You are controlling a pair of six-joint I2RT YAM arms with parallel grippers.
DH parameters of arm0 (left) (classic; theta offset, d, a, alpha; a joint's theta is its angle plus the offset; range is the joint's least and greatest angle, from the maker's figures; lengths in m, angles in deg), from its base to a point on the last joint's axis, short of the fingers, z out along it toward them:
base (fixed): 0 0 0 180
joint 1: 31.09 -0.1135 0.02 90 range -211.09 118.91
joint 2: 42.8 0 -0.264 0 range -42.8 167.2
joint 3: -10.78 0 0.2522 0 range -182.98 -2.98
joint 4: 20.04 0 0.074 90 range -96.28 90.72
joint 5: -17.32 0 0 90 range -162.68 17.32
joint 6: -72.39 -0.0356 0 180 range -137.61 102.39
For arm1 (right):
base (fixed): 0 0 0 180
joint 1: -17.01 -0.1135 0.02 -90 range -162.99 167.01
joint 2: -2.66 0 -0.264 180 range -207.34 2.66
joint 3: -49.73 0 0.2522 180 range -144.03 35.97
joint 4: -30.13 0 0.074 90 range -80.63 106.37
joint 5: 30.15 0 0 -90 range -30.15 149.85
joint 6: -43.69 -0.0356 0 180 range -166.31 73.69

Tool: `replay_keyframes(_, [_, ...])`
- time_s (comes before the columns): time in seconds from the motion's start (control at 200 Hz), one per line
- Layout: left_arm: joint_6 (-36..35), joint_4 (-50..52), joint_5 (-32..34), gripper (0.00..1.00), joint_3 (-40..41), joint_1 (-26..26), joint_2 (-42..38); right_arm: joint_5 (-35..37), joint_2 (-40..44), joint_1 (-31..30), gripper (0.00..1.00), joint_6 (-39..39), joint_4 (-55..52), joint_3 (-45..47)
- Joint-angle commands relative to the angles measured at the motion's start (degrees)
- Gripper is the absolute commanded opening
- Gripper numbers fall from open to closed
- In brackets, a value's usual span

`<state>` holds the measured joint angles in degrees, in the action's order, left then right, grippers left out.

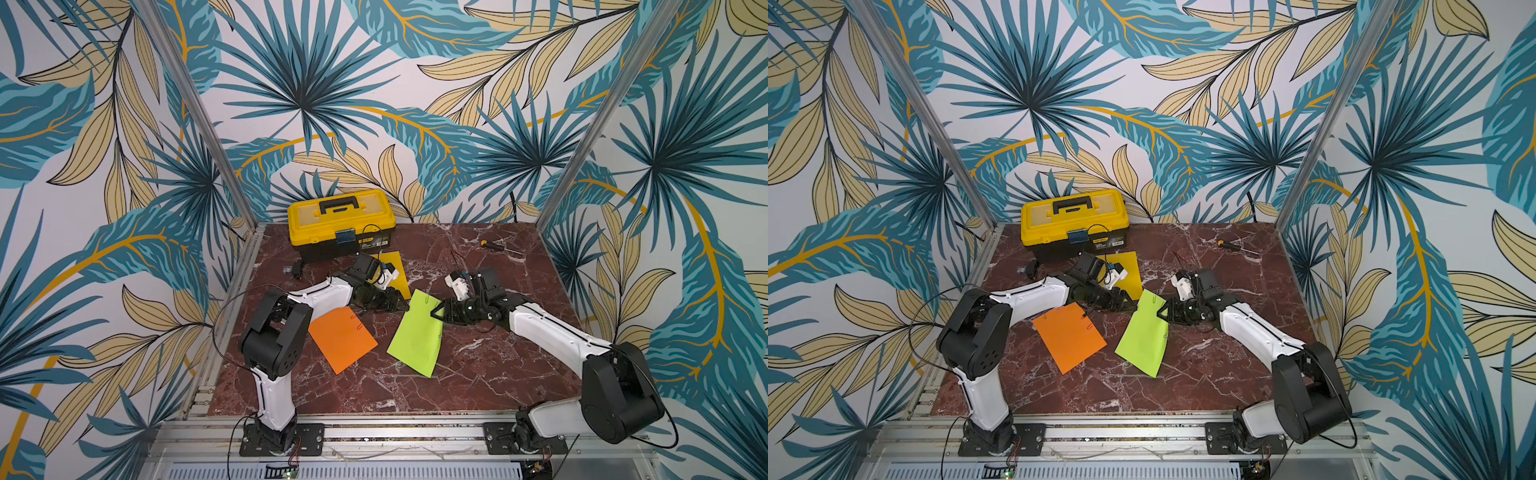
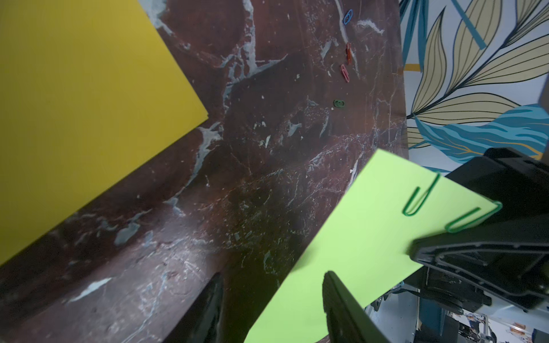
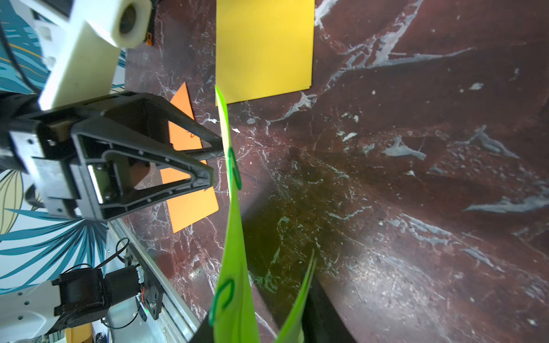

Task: Unclip the paperclips from the documents
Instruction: Pick up the document from the center of the board.

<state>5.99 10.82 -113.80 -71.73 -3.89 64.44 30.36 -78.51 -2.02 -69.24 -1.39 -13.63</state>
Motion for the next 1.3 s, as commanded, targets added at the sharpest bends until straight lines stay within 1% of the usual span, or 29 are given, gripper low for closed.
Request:
replay_keyframes(0.0, [-0.4,-6.8,-4.1,0.56,1.0,-0.8,-1.8,-2.5,0.7,0.3,0.34,1.5,0.8,1.1])
replay_keyframes(0.19, [0.4,-11.9,-10.1,0.56,1.1,-1.8,0.2,-4.0,0.2,0.2,0.34,2.3,1.2,0.9])
replay_keyframes(0.325, [-0.1,-12.1,-15.8,0.55,-0.8,-1.7,2.4,-4.0,0.0,0.3,0.33,2.9,1.0,0.7])
replay_keyframes(0.521, [0.0,-12.1,-20.3,0.55,-1.9,-1.5,5.7,-4.4,-0.6,0.3,0.33,3.1,1.3,0.1])
replay_keyframes(0.751, [-0.4,-12.1,-23.2,0.53,-3.4,-0.8,6.2,-4.9,-1.7,0.3,0.33,3.8,1.0,-0.7])
replay_keyframes(0.966, [-0.6,-12.1,-25.6,0.47,-4.3,-0.3,5.5,-4.2,-2.3,0.3,0.32,4.1,0.3,-0.8])
replay_keyframes(1.187, [-0.5,-12.1,-27.2,0.38,-4.1,0.2,5.4,-3.6,-2.2,0.4,0.32,4.2,0.3,-1.2])
replay_keyframes(1.297, [-0.4,-12.1,-26.3,0.37,-3.6,0.7,6.0,-3.9,-2.3,0.4,0.32,4.5,-0.1,-1.8])
